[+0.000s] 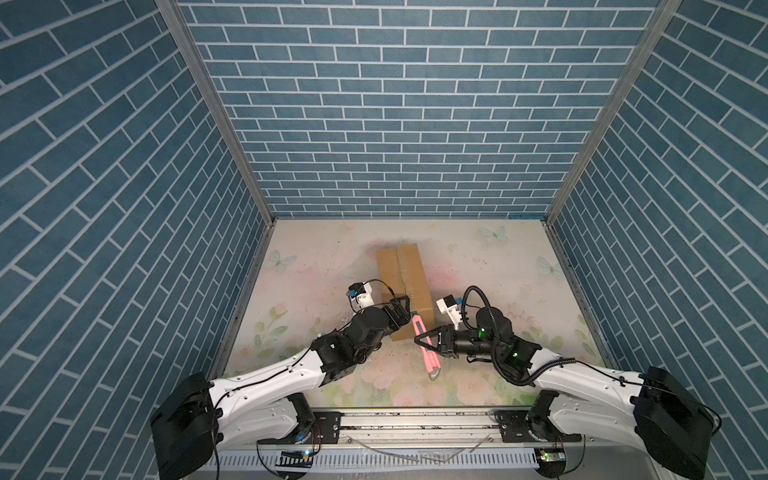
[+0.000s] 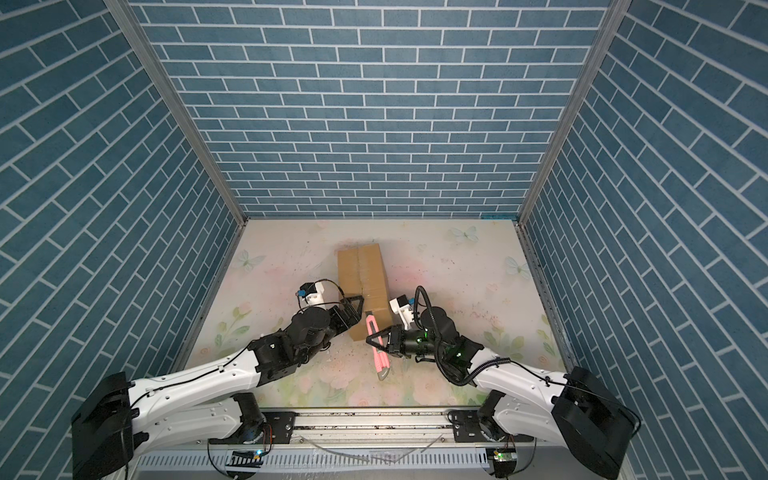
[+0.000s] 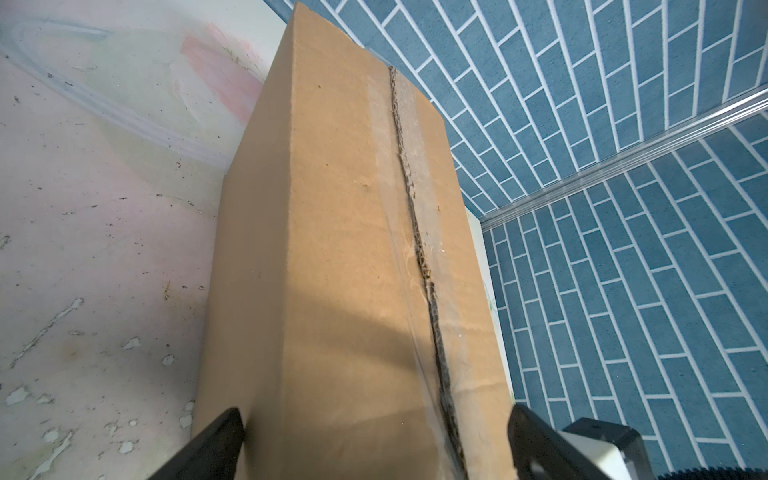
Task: Unpack the express box
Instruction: 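Push the box with the left gripper along the cutter blade held by the right gripper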
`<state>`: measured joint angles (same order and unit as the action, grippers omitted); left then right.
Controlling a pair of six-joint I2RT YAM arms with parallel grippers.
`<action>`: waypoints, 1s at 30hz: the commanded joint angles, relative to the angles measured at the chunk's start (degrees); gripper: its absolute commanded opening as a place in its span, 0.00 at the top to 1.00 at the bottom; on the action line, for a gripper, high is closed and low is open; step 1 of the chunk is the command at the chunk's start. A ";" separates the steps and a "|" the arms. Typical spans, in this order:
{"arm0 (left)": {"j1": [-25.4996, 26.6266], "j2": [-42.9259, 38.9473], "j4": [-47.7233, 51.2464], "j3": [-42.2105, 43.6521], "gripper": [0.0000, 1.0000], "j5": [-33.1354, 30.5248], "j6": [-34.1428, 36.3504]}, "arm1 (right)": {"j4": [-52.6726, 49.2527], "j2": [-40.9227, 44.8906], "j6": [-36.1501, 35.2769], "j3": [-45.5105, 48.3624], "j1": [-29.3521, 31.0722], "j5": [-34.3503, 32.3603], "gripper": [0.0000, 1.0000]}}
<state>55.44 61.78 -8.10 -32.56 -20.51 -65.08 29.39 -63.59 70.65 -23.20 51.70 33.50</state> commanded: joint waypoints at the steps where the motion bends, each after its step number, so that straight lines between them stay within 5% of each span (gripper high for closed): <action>1: 1.07 0.64 -3.06 -2.07 0.00 1.45 0.37 | 2.69 -0.83 0.80 -2.38 0.43 2.54 1.00; 30: 2.22 1.41 -4.46 -2.94 0.00 -0.09 1.29 | 6.73 -3.56 2.69 -1.94 0.75 3.49 1.00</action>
<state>56.66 64.12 -8.95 -33.19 -21.43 -64.75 34.39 -66.43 71.81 -23.20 51.70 34.46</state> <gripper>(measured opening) 0.996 0.163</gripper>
